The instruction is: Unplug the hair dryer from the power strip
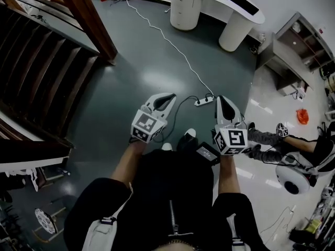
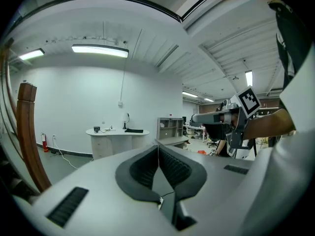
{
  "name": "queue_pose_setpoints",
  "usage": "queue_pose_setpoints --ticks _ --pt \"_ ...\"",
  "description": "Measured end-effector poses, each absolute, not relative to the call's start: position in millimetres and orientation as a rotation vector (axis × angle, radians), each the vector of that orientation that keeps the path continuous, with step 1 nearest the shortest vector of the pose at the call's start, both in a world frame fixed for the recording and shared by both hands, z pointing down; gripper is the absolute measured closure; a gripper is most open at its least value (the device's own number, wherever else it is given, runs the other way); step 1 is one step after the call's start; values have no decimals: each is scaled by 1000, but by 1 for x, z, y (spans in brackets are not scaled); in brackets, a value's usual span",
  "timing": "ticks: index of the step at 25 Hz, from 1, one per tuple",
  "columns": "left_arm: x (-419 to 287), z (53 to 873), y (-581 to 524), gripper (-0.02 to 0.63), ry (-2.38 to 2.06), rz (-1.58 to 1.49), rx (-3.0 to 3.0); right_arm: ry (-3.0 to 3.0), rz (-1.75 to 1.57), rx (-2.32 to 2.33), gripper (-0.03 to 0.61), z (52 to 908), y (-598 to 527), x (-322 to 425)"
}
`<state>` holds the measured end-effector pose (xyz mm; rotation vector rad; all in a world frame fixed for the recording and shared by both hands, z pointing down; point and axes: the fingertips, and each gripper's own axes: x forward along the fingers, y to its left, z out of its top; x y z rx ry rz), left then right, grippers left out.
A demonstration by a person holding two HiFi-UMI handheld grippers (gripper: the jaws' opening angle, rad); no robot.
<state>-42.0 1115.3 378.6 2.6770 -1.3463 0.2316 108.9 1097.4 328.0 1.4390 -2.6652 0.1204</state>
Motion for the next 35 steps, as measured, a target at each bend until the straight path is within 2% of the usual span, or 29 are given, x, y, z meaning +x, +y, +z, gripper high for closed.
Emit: queue_pose_setpoints --ticks 17,35 --pt "-47 391 1074 600 -1328 231 2635 -2660 226 1396 574 355 1071 100" --pt "-28 403 882 600 -1387 315 2536 -2684 349 1246 574 378 866 110"
